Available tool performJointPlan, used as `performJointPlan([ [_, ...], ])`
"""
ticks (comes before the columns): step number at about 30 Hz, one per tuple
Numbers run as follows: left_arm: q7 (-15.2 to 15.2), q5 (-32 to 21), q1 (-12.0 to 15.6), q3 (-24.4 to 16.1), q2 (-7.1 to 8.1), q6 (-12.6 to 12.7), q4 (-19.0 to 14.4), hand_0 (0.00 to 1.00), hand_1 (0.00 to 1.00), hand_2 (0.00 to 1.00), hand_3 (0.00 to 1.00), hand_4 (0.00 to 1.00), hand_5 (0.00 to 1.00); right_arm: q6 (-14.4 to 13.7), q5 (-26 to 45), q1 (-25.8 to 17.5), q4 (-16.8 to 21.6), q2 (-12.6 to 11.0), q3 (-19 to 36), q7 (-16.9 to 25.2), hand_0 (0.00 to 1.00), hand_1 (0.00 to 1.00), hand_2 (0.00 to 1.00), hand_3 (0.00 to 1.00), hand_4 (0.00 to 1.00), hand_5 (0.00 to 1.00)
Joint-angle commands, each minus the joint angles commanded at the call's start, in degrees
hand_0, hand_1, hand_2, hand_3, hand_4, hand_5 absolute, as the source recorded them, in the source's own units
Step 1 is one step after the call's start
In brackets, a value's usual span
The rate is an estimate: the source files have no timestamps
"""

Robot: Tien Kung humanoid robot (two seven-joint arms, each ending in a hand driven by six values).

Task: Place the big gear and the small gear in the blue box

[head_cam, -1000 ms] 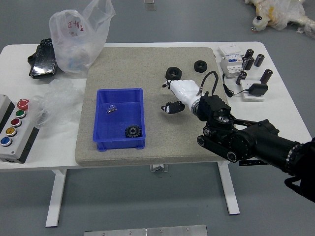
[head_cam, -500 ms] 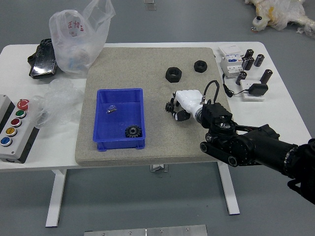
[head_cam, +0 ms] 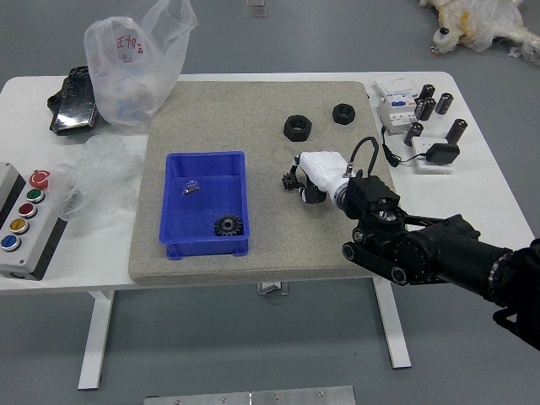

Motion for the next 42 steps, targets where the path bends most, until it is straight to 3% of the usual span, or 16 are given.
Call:
performJointPlan([
  [10,0.00,0.16,0.09,-0.13,-0.06,0.02,0.00,0.713,0.539,0.542,0.678,0.698,0.497,-0.10,-0.84,0.15,0.79,-1.05,2.31,-0.14,0.303,0.472,0.270,0.358,0.212,0.056],
  [14,0.06,0.24,0.21,-0.23,-0.10,0.03,-0.01,0.713,0.539,0.542,0.678,0.698,0.497,-0.17,-3.15,-0.30,4.21,-1.82,5.26,-0.75,0.303,0.472,0.270,0.358,0.212,0.056],
  [20,0.20,0.37,0.43,-0.39,-0.20,0.02,-0.03,0.712,0.537,0.542,0.678,0.698,0.502,-0.25,-9.31,-1.19,12.55,-2.70,10.14,-2.64,0.304,0.474,0.269,0.358,0.211,0.058],
  [21,0.21,0.39,0.43,-0.40,-0.22,0.02,-0.03,0.712,0.539,0.542,0.678,0.699,0.504,-0.27,-10.36,-1.30,14.13,-2.70,10.49,-2.94,0.316,0.489,0.355,0.384,0.267,0.002],
  [26,0.18,0.45,0.42,-0.44,-0.21,0.03,-0.02,0.712,0.539,0.542,0.678,0.699,0.504,0.15,-14.56,-1.69,21.24,-2.06,10.46,-3.97,0.316,0.489,0.355,0.384,0.267,0.002],
  [27,0.17,0.50,0.43,-0.47,-0.19,0.03,-0.02,0.712,0.539,0.542,0.679,0.700,0.507,0.37,-15.31,-1.79,22.62,-1.79,10.17,-4.16,0.394,0.672,0.671,0.668,0.078,0.137],
  [32,0.16,0.69,0.53,-0.61,-0.15,0.07,0.01,0.712,0.539,0.542,0.679,0.700,0.507,1.32,-18.18,-2.42,27.19,-0.74,8.75,-4.77,0.394,0.672,0.671,0.668,0.078,0.137],
  [33,0.16,0.73,0.56,-0.64,-0.14,0.07,0.02,0.711,0.539,0.543,0.679,0.701,0.509,1.78,-18.73,-2.55,27.67,-0.64,8.44,-5.05,0.417,0.750,0.801,0.819,0.227,0.177],
  [38,0.17,0.82,0.63,-0.72,-0.12,0.08,0.02,0.711,0.539,0.543,0.679,0.701,0.509,3.48,-20.24,-2.82,28.40,-0.73,7.72,-6.00,0.417,0.750,0.801,0.819,0.227,0.177],
  [39,0.16,0.79,0.64,-0.69,-0.12,0.08,0.02,0.711,0.539,0.543,0.679,0.701,0.510,3.65,-20.36,-2.85,28.41,-0.77,7.69,-6.10,0.444,0.824,0.910,0.936,0.608,0.188],
  [42,0.16,0.72,0.61,-0.63,-0.13,0.08,0.01,0.711,0.539,0.543,0.679,0.701,0.510,4.15,-20.87,-3.11,28.51,-0.99,7.73,-6.33,0.444,0.824,0.910,0.936,0.608,0.188],
])
